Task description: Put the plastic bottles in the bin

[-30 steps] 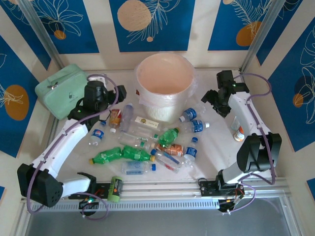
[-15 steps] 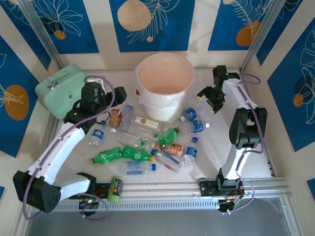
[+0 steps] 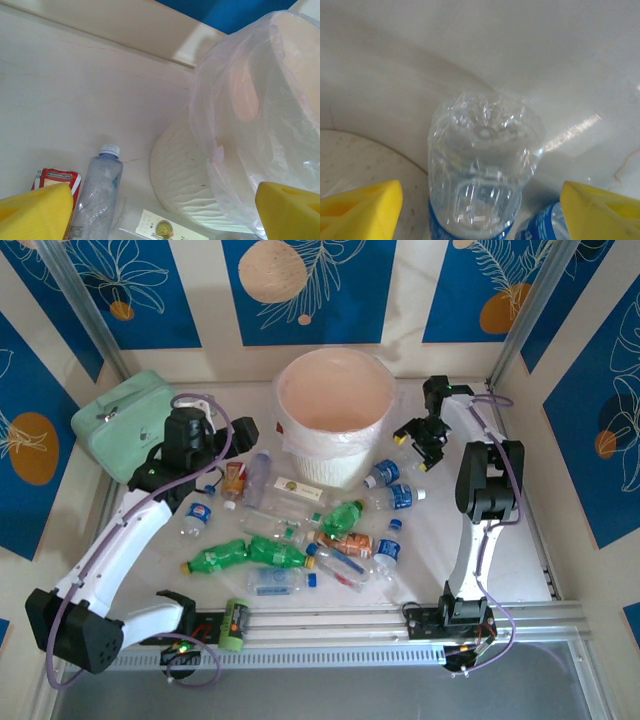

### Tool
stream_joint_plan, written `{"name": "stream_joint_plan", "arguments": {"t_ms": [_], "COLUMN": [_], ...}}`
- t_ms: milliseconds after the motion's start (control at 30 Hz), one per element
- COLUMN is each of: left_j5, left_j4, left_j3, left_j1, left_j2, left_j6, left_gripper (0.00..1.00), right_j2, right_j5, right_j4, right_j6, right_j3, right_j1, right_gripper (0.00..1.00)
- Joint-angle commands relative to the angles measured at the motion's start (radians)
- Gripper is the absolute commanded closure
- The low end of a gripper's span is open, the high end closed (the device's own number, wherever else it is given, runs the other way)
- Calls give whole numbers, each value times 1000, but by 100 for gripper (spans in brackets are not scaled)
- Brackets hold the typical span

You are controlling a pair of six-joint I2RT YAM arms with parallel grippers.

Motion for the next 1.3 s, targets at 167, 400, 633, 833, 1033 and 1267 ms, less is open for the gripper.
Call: {"name": "stream_joint_plan", "arguments": {"t_ms": [167, 400, 633, 833, 1033, 1267], "left_j5": [19, 30, 27, 27, 36, 38], "left_j4": [4, 3, 10, 15, 12, -16], "left_j3": [5, -6, -24, -18, 10, 96], "left_j1": [3, 3, 3, 3, 3, 6], "left_j2": [-63, -68, -72, -62, -44, -25], "left_j6": [-22, -29, -36, -36, -33, 4], "left_gripper": [7, 8, 8, 8, 7, 6], "right_j2": [82, 108, 93, 25, -105, -301], "right_j5": [-8, -5, 0, 4, 32, 88], "right_j4": [-27, 11, 27, 47, 64, 20], "right_j6": [16, 19, 15, 16, 1, -40], "right_j3": [41, 17, 11, -12, -47, -61], "right_j1": [15, 12, 0, -17, -35, -79], "right_gripper": [17, 22, 29, 33, 34, 36]}}
